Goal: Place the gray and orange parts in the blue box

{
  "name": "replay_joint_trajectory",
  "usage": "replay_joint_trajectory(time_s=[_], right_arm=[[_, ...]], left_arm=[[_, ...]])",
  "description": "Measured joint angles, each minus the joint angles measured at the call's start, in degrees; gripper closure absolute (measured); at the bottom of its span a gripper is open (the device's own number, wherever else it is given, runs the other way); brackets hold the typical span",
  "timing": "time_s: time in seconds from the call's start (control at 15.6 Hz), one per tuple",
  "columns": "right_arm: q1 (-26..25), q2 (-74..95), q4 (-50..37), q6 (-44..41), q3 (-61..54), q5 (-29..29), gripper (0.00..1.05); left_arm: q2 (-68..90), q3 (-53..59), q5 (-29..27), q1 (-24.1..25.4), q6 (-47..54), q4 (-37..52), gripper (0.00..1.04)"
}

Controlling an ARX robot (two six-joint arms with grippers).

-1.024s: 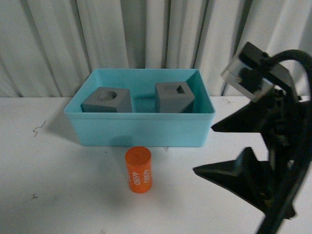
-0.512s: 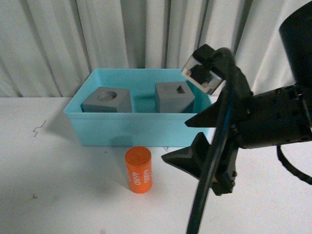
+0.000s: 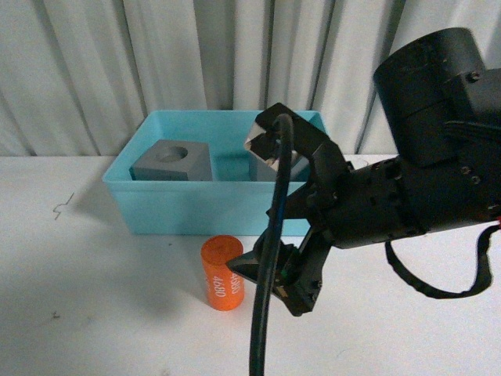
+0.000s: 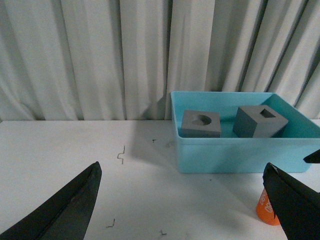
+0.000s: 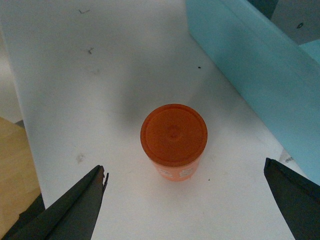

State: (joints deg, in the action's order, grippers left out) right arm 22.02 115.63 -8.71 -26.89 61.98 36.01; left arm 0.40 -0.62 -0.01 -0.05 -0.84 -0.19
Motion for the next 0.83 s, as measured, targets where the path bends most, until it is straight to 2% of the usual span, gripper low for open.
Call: replay_joint_trajectory(time_s=[0.19, 0.58, 0.7, 0.83], right_arm=[[5.03, 8.55, -1.36, 2.01, 6.82, -4.5, 0.06], [6.16, 9.46, -1.64, 3.19, 8.13, -5.97, 0.08], [6.49, 9.88, -1.6, 3.37, 8.13, -6.36, 0.19], [6.51, 9.9, -1.49, 3.52, 8.13, -6.64, 0.35]], left_arm=[[0.0, 0.0, 0.0, 0.0, 0.0, -0.02, 0.07], [0.0, 0.0, 0.0, 0.0, 0.0, 0.0, 0.07], [0.0, 0.0, 0.0, 0.0, 0.0, 0.0, 0.07], [0.0, 0.0, 0.0, 0.0, 0.0, 0.0, 0.07]])
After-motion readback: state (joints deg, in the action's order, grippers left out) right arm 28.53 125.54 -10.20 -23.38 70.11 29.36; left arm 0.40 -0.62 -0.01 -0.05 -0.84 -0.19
